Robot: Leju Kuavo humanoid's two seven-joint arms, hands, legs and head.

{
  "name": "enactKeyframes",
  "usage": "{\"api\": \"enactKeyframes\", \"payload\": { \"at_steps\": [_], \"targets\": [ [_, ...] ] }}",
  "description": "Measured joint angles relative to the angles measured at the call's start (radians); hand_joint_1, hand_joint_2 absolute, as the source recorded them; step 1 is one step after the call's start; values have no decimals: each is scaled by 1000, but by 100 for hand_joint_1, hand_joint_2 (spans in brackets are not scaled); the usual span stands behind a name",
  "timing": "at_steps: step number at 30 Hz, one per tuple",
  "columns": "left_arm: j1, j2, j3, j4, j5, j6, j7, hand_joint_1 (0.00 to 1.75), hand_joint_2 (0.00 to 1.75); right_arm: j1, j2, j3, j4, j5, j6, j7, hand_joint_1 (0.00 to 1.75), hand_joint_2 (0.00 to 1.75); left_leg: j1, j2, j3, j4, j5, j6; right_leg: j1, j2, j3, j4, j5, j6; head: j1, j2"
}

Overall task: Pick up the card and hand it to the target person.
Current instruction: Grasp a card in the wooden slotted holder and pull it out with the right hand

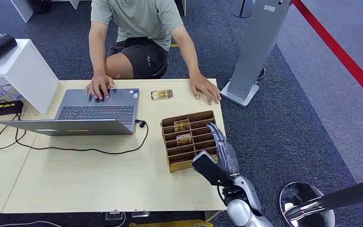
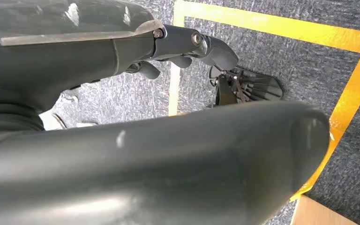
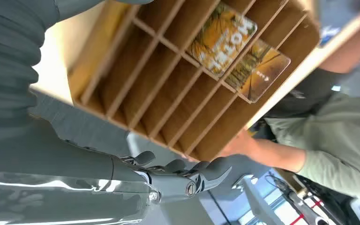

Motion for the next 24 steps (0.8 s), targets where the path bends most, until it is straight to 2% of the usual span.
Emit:
{"api": "enactKeyframes", "payload": {
  "at_steps": [2,5,8,10,12,16,18,24],
  "targets": [
    [0,0,0,0,-3,-2,0,0,0,-31,-2,12,-9,64,33,63,0,175,0,0,0,0,0,0,0,0,0,0,0,0,0,0],
    [-1,0,0,0,-11,-6,4,0,0,-128,-4,50,-29,203,136,226,0,175,0,0,0,0,0,0,0,0,0,0,0,0,-1,0],
    [-2,0,0,0,-17,-6,9,0,0,-218,-4,93,-33,249,206,321,2,175,0,0,0,0,1,0,0,0,0,1,0,0,-1,0],
    [-2,0,-1,0,-18,-6,11,0,0,-268,-2,120,-29,256,243,363,15,175,0,0,0,0,1,0,0,0,0,1,0,0,-1,0],
    [-2,0,-1,0,-18,-6,13,0,0,-305,3,143,-18,252,279,403,38,175,0,0,-1,0,1,0,0,-1,0,1,0,0,-1,0],
    [-3,0,-1,0,-16,1,15,0,0,-351,21,181,16,233,302,460,114,175,0,0,-1,0,1,0,0,-1,-1,1,0,0,-1,0],
    [-3,-1,-1,0,-12,5,17,0,0,-360,33,194,32,235,306,470,127,175,0,0,-1,0,1,0,0,-1,-1,1,0,0,-1,0],
    [-3,-1,-1,0,-8,8,23,0,0,-362,56,211,66,247,320,475,127,175,0,0,-1,0,1,0,0,-1,-1,1,0,0,-1,0]
  ]
}}
